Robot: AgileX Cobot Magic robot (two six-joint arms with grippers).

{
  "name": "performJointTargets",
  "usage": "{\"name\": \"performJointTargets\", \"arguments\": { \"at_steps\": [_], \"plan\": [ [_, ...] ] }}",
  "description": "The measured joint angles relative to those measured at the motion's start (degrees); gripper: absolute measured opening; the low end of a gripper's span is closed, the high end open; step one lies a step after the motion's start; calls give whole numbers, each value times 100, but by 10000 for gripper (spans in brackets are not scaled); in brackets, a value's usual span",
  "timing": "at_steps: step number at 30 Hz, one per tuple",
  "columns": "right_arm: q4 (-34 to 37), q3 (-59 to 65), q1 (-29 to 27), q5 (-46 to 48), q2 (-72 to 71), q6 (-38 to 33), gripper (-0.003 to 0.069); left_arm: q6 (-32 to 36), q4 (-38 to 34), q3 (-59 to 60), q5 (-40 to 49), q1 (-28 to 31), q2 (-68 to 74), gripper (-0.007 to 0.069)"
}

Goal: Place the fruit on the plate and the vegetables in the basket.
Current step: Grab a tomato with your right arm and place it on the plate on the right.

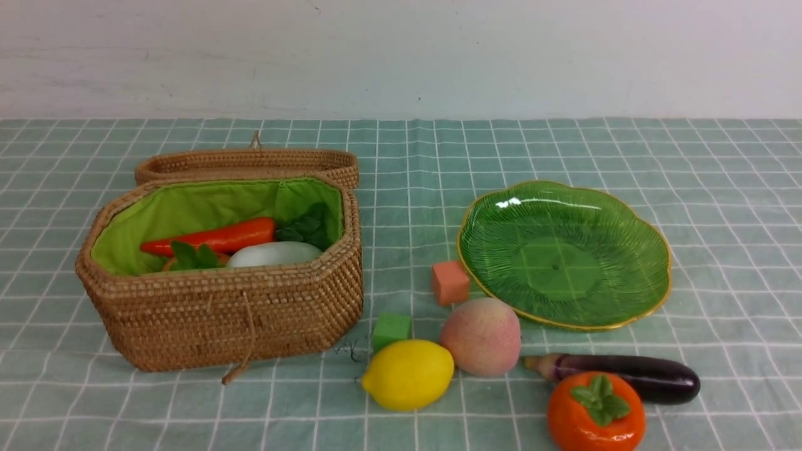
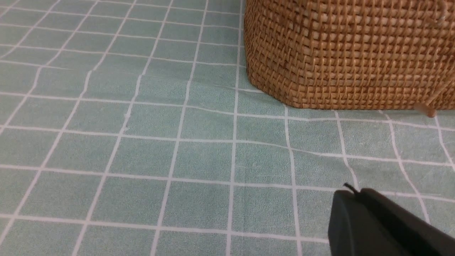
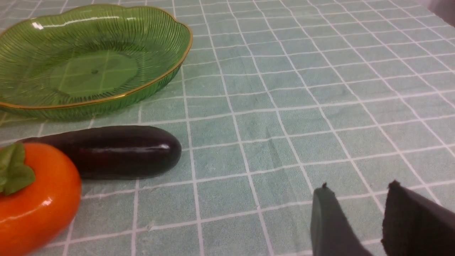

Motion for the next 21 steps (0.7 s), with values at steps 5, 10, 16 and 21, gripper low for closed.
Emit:
{"name": "performJointTargets", "arguments": {
  "at_steps": [5, 10, 16, 21],
  "plan": [
    [0, 0, 0, 0, 0, 0, 242, -73, 0, 5, -5, 0, 0, -2],
    [0, 0, 0, 0, 0, 0, 242, -73, 0, 5, -5, 0, 0, 1],
    [0, 0, 0, 0, 0, 0, 242, -74, 0, 5, -11, 0, 0, 8],
    [0, 0, 0, 0, -4, 0, 242, -74, 0, 5, -11, 0, 0, 12]
  ]
}}
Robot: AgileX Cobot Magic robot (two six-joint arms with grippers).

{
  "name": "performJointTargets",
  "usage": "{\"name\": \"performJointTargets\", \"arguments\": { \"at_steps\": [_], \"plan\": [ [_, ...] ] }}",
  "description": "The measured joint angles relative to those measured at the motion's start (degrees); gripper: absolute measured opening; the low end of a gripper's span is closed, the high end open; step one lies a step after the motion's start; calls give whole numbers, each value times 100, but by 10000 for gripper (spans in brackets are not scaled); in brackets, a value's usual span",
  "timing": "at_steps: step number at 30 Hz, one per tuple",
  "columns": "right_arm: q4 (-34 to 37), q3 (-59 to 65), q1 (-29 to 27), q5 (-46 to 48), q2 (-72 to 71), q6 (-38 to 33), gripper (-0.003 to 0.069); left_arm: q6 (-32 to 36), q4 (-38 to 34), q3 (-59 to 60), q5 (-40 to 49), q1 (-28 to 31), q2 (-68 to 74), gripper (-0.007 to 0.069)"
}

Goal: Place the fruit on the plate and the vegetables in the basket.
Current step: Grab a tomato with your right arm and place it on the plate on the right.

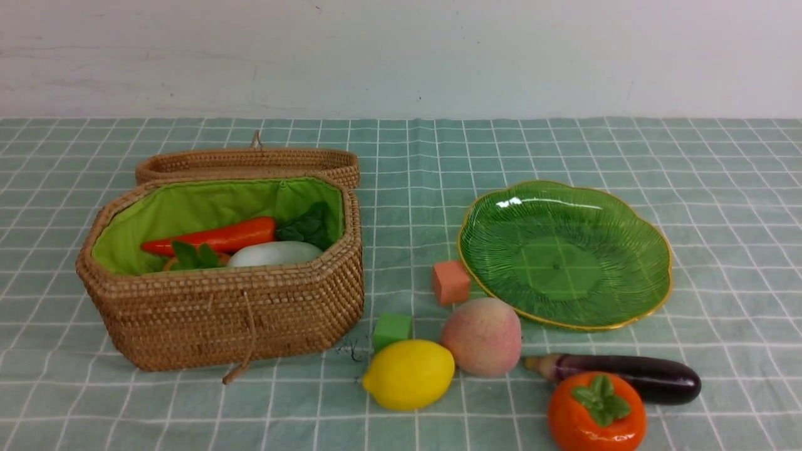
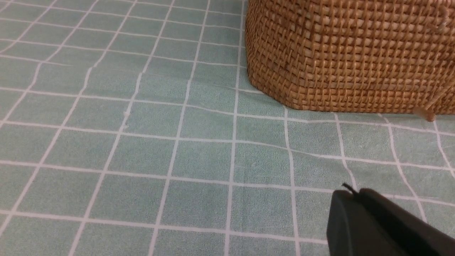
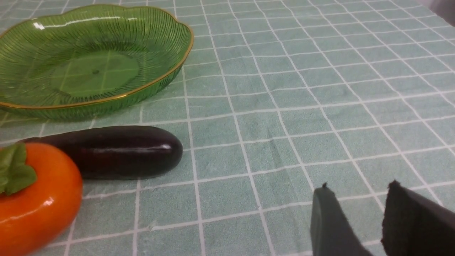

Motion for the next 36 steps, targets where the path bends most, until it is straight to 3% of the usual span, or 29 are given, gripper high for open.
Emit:
{"name": "performJointTargets", "arguments": {
  "at_steps": [18, 25, 27, 30, 33, 36],
  "plan": [
    [-311, 6, 0, -58, 0, 32, 242, -5, 0, 0, 0, 0, 0, 17],
    [204, 40, 0, -1668, 0, 854, 242, -5, 0, 0, 0, 0, 0, 17],
    [192, 40, 0, -2581, 0, 1235, 242, -5, 0, 0, 0, 0, 0, 17],
    [-54, 40, 0, -3305, 0, 1249, 242, -5, 0, 0, 0, 0, 0, 17],
    [-107, 16, 0, -3613, 0, 1390, 242, -5, 0, 0, 0, 0, 0, 17],
    [-16, -447, 0, -3128, 26, 2059, 242, -5, 0, 0, 0, 0, 0, 17]
  ]
}}
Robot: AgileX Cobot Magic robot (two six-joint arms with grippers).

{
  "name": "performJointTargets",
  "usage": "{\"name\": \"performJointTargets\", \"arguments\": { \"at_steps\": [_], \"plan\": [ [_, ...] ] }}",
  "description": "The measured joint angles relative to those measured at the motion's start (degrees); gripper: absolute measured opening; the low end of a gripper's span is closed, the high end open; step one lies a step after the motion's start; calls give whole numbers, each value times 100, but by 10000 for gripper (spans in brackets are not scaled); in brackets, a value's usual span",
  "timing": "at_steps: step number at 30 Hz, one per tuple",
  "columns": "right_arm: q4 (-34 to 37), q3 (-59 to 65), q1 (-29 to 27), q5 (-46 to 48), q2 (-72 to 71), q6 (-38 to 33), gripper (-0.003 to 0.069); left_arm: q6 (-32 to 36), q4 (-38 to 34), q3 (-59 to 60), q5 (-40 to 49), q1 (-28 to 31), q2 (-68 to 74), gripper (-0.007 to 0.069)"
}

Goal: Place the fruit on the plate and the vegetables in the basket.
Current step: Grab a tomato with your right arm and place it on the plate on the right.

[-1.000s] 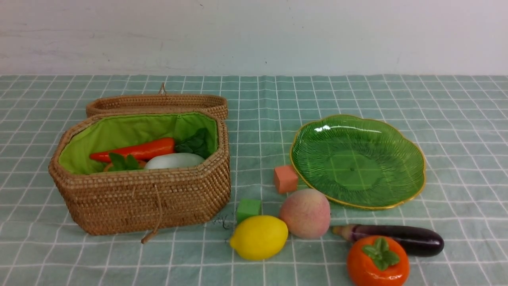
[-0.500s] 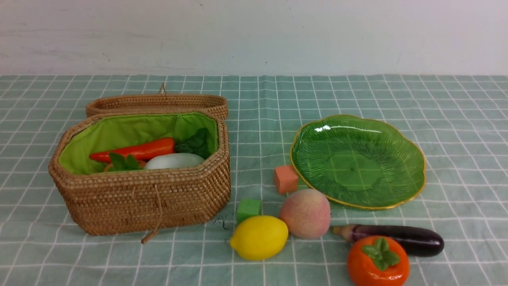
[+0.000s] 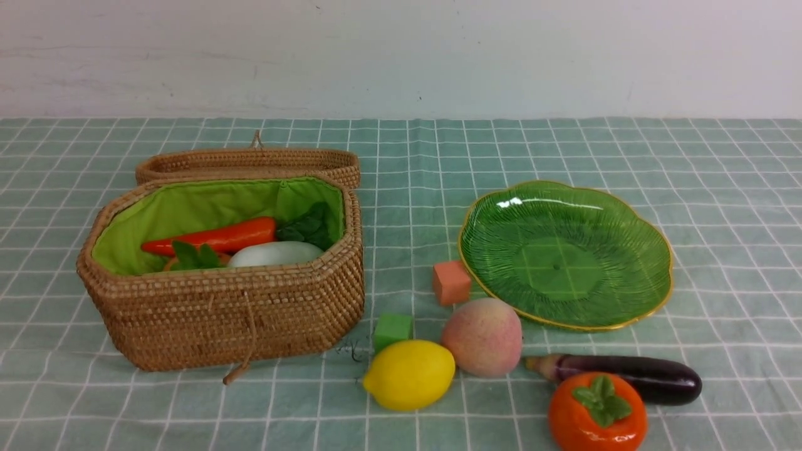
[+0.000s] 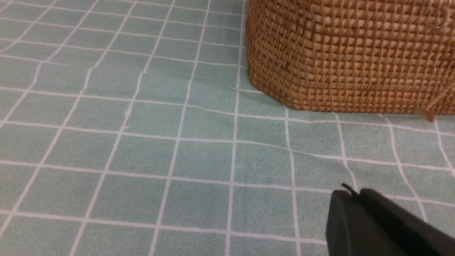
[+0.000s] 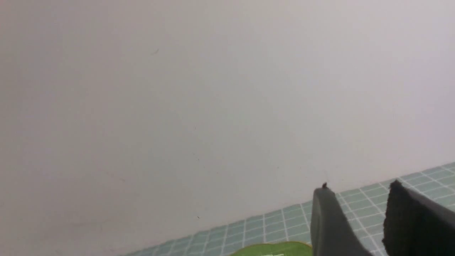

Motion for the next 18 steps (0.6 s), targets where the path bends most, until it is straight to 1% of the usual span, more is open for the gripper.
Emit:
{"name": "performJointTargets", "arguments": {
  "at_steps": [1, 2, 3, 5, 6, 8, 9, 10, 11, 12, 14, 16, 17, 18],
  "plan": [
    [16, -286, 0, 261, 72, 168, 242, 0, 0, 0, 0, 0, 0, 17],
    [21, -348, 0, 323, 94, 197, 242, 0, 0, 0, 0, 0, 0, 17],
    [15, -991, 0, 849, 342, 348, 242, 0, 0, 0, 0, 0, 0, 17],
    [-48, -1687, 0, 1608, 778, 381, 242, 0, 0, 0, 0, 0, 0, 17],
    [-57, -1765, 0, 1608, 892, 381, 242, 0, 0, 0, 0, 0, 0, 17],
    [-137, -2399, -6, 2412, 1468, 318, 242, 0, 0, 0, 0, 0, 0, 17],
    [-212, -2850, -6, 3028, 1962, 122, 242, 0, 0, 0, 0, 0, 0, 17],
    [-239, -3062, -6, 3373, 2400, -100, 242, 0, 0, 0, 0, 0, 0, 17],
    [-245, -3163, -6, 3497, 2547, -179, 242, 0, 0, 0, 0, 0, 0, 17],
    [-245, -3308, -6, 3876, 3045, -474, 242, 0, 0, 0, 0, 0, 0, 17],
    [-223, -3405, -6, 4193, 3690, -812, 242, 0, 0, 0, 0, 0, 0, 17],
    [-96, -3404, -6, 4286, 4083, -903, 242, 0, 0, 0, 0, 0, 0, 17],
    [301, -3404, -6, 4363, 4485, -951, 242, 0, 0, 0, -5, 0, 0, 17],
    [419, -3404, -6, 4374, 4620, -963, 242, 0, 0, 0, -5, 0, 0, 17]
  ]
}}
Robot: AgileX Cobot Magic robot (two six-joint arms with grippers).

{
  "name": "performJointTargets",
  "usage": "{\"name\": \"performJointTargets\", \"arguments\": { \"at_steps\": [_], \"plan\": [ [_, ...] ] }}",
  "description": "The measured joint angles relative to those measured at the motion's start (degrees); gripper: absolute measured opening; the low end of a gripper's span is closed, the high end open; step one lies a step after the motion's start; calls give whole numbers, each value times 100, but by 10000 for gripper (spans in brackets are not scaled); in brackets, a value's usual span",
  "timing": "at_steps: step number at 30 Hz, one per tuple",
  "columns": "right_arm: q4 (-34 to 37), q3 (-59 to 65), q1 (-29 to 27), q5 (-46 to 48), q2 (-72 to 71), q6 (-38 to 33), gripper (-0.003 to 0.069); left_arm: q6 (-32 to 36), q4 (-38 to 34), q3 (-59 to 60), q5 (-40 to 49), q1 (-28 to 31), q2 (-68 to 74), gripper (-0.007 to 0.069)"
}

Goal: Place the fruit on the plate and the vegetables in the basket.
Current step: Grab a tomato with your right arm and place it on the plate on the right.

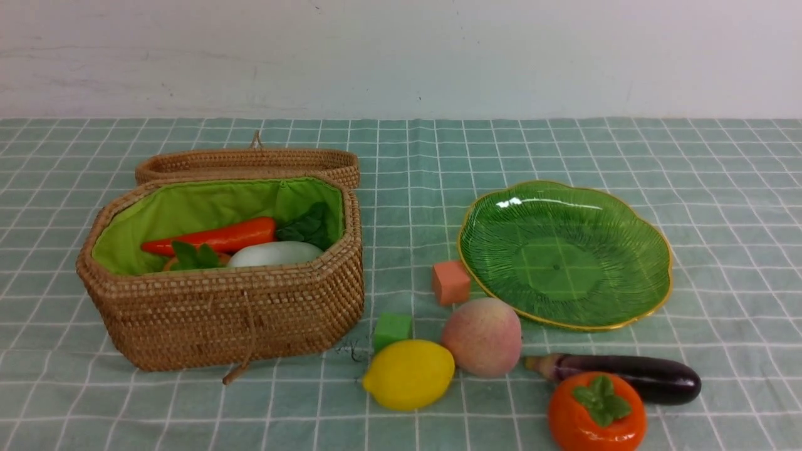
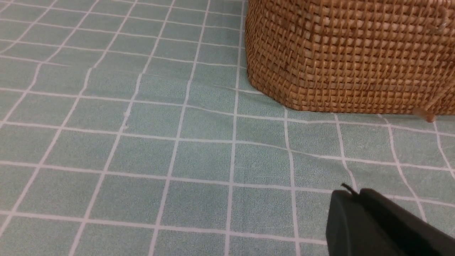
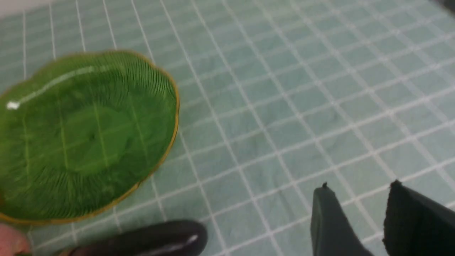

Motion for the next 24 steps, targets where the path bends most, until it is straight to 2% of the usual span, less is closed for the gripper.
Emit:
{"name": "performJointTargets", "arguments": {
  "at_steps": [4, 8, 9, 10, 12, 14, 15, 16, 17, 18, 21, 24],
  "plan": [
    [1407, 0, 0, 164, 766, -344, 242, 0, 0, 0, 0, 0, 0, 17],
    [3235, 0, 0, 435, 1531, -1609, 259, 0, 0, 0, 0, 0, 0, 17],
    [3509, 0, 0, 460, 1681, -1918, 269, 0, 0, 0, 0, 0, 0, 17],
    [3694, 0, 0, 468, 1718, -1918, 273, 0, 0, 0, 0, 0, 0, 17],
    [4920, 0, 0, 511, 2234, -3367, 349, 0, 0, 0, 0, 0, 0, 17],
    [5604, -7, 0, 535, 2514, -4246, 415, 0, 0, 0, 0, 0, 0, 18],
    [5741, -7, 0, 541, 2543, -4342, 423, 0, 0, 0, 0, 0, 0, 18],
    [6110, -7, 0, 557, 2757, -4946, 477, 0, 0, 0, -5, 0, 0, 18],
    [6213, -7, 0, 563, 2819, -5090, 491, 0, 0, 0, -5, 0, 0, 18],
    [6550, -14, 0, 568, 3075, -5484, 542, 0, 0, 0, -5, 0, 0, 18],
    [6773, -46, 0, 515, 3516, -5740, 591, 0, 0, 0, -5, 0, 0, 18],
    [6799, -46, 0, 406, 3836, -5775, 595, 0, 0, 0, -5, 0, 0, 18]
  ]
}}
